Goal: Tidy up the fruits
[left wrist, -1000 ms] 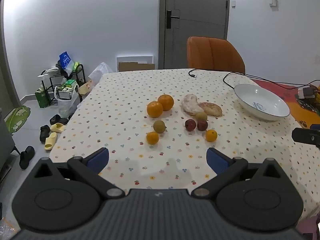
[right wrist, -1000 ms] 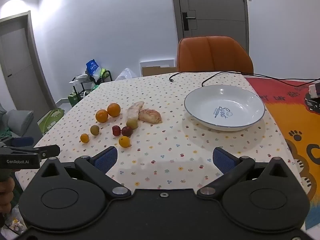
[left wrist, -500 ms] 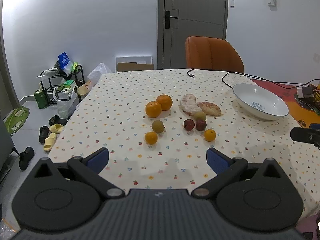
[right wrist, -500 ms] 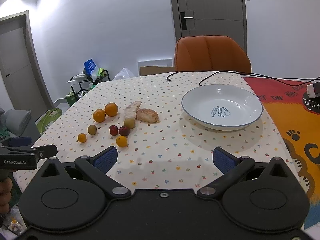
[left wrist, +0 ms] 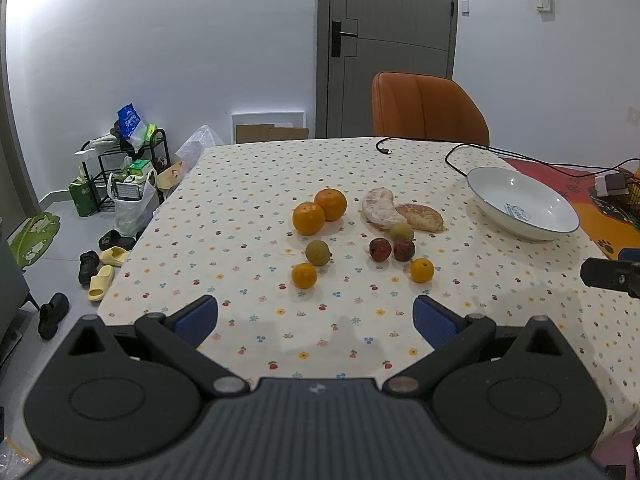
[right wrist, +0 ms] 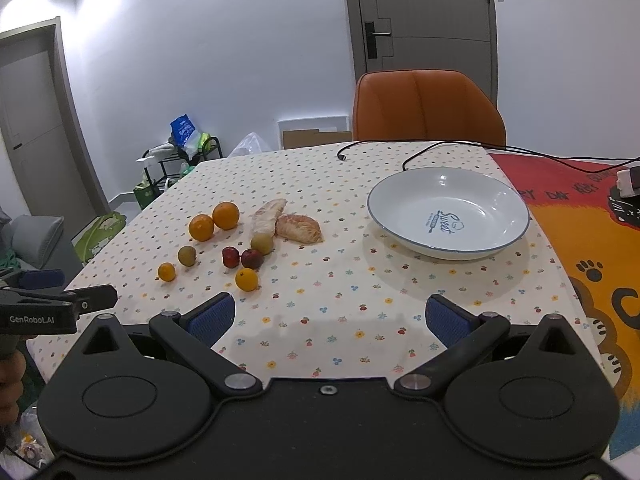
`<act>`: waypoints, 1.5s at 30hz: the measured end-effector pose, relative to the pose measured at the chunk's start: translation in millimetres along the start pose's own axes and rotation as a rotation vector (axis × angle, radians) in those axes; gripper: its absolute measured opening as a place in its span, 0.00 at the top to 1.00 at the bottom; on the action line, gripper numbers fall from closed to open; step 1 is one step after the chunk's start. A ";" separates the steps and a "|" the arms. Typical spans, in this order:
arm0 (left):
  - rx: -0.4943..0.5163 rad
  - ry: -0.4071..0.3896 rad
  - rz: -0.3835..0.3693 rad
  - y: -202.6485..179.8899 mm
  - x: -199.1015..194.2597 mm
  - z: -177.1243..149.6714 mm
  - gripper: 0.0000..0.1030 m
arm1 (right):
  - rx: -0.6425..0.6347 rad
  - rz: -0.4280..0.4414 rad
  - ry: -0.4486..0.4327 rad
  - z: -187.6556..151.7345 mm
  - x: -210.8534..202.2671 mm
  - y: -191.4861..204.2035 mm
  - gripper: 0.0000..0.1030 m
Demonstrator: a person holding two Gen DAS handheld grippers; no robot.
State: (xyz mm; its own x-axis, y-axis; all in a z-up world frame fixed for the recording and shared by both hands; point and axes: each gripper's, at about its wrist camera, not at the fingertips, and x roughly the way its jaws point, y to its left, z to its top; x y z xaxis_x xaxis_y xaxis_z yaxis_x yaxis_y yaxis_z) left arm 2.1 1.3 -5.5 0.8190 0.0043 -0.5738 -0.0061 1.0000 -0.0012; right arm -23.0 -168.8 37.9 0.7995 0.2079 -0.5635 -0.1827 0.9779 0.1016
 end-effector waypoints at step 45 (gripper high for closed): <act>-0.025 0.008 0.009 9.5 9.4 -1.4 0.00 | -0.021 0.019 0.008 -3.2 16.5 7.6 0.00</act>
State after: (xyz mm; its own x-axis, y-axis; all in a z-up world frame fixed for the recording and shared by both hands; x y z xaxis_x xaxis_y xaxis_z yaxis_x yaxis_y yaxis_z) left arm 8.9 10.8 -12.0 0.8141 0.0134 -0.5806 -0.0279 0.9995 -0.0161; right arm -13.0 -158.0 26.7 0.7909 0.2265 -0.5685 -0.2100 0.9730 0.0956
